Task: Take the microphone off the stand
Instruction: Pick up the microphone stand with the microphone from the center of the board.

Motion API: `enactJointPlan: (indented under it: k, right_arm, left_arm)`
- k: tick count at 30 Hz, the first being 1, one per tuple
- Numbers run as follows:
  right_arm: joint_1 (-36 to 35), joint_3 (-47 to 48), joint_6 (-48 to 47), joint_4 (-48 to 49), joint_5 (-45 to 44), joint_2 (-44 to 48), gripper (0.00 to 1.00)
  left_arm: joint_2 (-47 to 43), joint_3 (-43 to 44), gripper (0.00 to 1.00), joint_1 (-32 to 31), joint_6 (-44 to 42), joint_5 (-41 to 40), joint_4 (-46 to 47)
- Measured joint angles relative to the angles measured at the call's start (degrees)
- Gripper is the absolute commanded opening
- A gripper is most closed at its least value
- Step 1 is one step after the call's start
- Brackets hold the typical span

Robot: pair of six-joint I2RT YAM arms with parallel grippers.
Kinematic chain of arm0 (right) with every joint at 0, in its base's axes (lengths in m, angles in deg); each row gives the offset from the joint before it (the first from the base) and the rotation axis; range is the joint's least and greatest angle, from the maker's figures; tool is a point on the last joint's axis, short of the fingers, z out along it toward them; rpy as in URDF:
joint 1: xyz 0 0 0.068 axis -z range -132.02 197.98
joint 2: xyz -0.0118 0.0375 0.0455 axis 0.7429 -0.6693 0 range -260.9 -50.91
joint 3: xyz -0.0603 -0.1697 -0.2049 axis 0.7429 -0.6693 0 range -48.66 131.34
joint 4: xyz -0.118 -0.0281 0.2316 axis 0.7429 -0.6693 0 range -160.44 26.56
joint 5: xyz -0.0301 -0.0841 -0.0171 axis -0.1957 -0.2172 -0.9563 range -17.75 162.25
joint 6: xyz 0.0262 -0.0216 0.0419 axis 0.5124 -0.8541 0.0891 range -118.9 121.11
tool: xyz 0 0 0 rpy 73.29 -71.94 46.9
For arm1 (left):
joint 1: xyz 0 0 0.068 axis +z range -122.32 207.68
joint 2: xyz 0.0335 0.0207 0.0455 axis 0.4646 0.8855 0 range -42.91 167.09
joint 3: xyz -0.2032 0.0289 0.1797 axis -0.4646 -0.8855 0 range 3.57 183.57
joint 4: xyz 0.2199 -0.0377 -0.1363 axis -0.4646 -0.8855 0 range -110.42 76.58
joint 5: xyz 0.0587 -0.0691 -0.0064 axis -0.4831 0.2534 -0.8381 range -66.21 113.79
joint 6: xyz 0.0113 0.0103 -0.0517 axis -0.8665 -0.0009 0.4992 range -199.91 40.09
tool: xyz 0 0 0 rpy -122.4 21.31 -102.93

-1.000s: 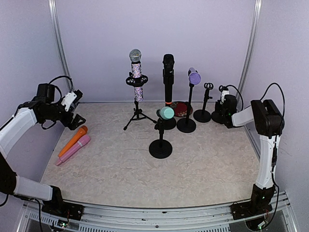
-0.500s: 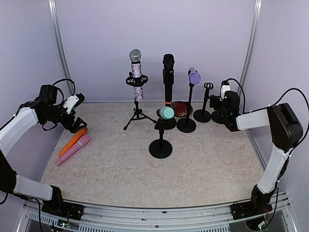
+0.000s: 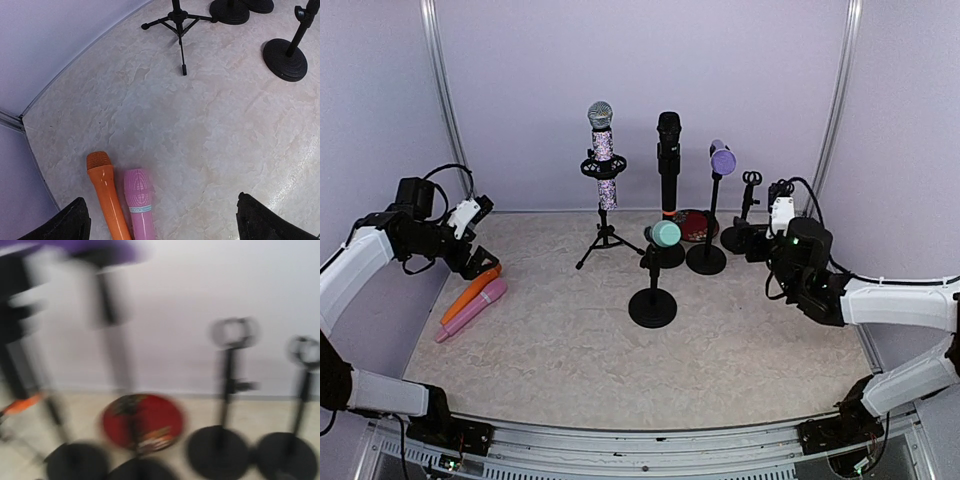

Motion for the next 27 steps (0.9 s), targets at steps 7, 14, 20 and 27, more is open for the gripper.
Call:
enactJointPlan:
  k: [7, 14, 20, 27]
  right_arm:
    - [-17.9, -1.57, -6.88, 6.12, -1.86, -6.67, 0.99]
    - [-21.05, 3.69, -7.13, 11.39, -1.77, -18.71, 0.93]
    - [-21.16, 10.34, -7.52, 17.07, -2.01, -25.97, 0.83]
    - [-21.16, 12.44, -6.64, 22.71, -2.73, -33.62, 0.57]
  left_arm:
    - [-1.2, -0.31, 0.99, 0.0, 0.22, 0.92, -1.33]
    - [-5.64, -2.69, 0.99, 0.0, 1.33, 1.95, -0.57]
    - [-8.15, -4.33, 0.99, -0.37, 0.09, 2.47, -0.85]
    - [-10.32, -4.37, 0.99, -0.85, -1.03, 3.69, -1.49]
